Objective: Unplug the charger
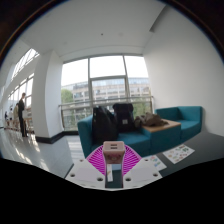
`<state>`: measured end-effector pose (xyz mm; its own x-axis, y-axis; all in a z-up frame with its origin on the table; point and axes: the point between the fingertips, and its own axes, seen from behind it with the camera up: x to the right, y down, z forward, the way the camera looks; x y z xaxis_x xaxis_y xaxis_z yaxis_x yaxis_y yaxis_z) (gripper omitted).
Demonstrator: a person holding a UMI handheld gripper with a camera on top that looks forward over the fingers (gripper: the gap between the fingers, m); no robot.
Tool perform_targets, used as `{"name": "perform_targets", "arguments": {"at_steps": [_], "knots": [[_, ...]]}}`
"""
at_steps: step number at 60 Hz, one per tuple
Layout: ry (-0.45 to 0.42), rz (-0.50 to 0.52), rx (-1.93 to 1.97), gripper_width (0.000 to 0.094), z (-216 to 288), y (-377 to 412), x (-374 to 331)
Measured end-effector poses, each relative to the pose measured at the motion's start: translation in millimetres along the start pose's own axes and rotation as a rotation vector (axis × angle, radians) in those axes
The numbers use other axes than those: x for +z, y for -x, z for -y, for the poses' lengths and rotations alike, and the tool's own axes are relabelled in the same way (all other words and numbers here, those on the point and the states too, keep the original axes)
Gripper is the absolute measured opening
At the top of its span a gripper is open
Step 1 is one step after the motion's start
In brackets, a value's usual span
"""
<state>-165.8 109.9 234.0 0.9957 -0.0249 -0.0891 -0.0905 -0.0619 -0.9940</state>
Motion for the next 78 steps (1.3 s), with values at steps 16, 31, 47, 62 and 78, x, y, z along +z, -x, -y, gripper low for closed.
{"name": "perform_targets", "arguments": {"at_steps": [16,31,47,62,78], "knots": [[-0.047,-0.111,-0.133,0.0191,89.2,-163.5,-15.3],[0.323,-0.227,-0.083,0.0211,-120.9,-276.9,-16.1],[0.420,-0.228,-0.048,0.0218,-185.2,-294.5,-17.6],[0.478,-0.182,-0.044,0.0301,-202.3,-285.4,-16.0],[0.456,-0.203,-0.035,0.0527,-156.4,-279.8,-33.4]]}}
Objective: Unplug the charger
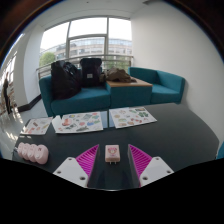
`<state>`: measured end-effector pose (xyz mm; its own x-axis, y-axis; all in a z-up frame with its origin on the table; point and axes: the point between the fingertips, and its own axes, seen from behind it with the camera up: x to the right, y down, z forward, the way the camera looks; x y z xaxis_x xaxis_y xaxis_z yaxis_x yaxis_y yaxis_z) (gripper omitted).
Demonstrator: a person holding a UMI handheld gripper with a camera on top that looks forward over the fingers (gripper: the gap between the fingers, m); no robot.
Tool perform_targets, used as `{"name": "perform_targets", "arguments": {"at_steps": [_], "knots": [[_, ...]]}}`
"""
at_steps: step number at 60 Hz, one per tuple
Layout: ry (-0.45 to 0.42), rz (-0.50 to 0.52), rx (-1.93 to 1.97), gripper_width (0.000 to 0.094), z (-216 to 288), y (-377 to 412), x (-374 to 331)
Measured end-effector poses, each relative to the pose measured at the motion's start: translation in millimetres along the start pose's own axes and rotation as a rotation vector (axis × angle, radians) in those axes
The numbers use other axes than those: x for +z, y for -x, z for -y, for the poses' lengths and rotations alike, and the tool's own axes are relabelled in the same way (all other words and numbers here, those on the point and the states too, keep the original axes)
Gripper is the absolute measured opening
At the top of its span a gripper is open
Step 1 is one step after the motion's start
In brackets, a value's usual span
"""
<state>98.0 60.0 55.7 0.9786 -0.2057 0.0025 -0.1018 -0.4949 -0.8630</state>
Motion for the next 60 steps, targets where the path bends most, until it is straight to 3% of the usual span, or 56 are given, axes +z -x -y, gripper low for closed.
{"name": "perform_targets", "arguments": {"at_steps": [5,16,22,37,60], "knots": [[-0.057,0.016,0.016,0.0554,32.6,6.5,-38.5],[-0.209,0.091,0.035,0.0772,95.5,23.7,-148.0],[-0.260,0.102,-0.007,0.0786,101.5,51.3,-204.4],[-0.213,0.167,-0.040,0.0810,39.7,111.1,-274.0],[-0.221,0.229,-0.051,0.0807,28.3,133.6,-340.7]]}}
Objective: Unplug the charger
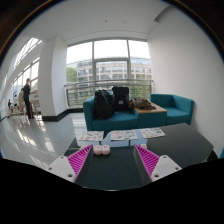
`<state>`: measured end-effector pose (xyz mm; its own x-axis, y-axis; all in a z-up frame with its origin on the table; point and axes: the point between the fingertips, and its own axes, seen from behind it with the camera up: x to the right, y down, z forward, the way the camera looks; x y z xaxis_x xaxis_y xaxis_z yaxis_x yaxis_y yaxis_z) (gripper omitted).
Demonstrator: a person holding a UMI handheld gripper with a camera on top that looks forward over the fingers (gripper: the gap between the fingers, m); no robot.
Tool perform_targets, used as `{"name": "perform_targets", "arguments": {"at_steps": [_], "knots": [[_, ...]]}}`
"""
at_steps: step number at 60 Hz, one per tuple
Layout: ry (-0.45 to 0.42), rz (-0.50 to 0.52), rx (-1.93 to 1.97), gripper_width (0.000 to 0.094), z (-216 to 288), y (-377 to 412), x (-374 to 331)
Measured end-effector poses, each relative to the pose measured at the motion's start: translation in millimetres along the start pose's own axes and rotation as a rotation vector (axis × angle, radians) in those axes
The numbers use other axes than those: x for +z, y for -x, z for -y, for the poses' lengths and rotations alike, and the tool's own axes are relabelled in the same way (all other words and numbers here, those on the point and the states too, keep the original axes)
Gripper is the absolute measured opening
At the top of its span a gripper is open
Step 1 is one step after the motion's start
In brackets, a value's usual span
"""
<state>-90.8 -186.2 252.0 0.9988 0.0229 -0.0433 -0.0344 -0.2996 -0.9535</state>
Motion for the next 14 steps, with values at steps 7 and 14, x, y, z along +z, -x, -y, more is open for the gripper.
{"name": "perform_targets", "arguments": {"at_steps": [7,14], "knots": [[-0.006,-0.021,-0.022,0.0807,6.6,-2.3,-12.5],[-0.009,-0.013,-0.016,0.0807,12.0,2.5,-20.8]]}}
